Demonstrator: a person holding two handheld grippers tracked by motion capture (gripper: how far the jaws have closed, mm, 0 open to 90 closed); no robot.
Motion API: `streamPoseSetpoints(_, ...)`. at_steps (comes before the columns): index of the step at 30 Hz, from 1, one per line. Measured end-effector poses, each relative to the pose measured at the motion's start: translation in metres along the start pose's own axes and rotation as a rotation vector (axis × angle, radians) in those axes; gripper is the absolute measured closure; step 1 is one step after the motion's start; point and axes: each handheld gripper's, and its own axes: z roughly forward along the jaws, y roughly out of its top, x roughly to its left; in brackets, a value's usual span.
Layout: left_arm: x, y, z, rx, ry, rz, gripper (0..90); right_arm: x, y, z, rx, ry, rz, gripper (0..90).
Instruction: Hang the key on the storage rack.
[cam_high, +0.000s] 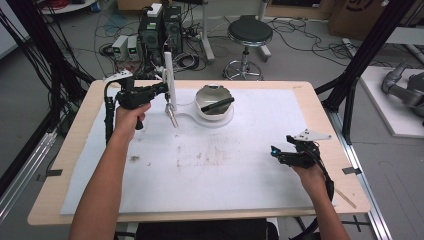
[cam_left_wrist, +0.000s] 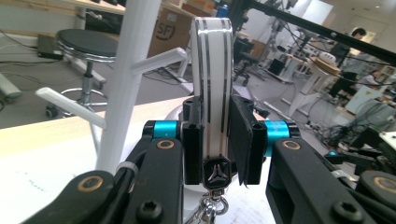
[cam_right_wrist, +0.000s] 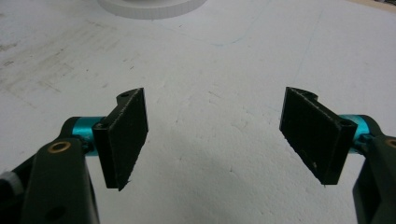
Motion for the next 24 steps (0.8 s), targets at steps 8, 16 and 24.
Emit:
streamPoseSetpoints(8,0.012,-0.003,0.003,-0.020,-0.014,-0.059,75.2,0.001,0.000,0.001,-0.001,0.001,0.003,23.9)
streamPoseSetpoints(16,0.018,-0.007,0.009,-0.042,-0.007,-0.085,75.2,0.001,0.000,0.002,0.002,0.004,-0.004,23.9)
streamPoseSetpoints(24,0.020,-0.007,0.009,-0.048,-0.015,-0.098,75.0,0.001,-0.001,0.000,0.005,0.005,0.002,23.9)
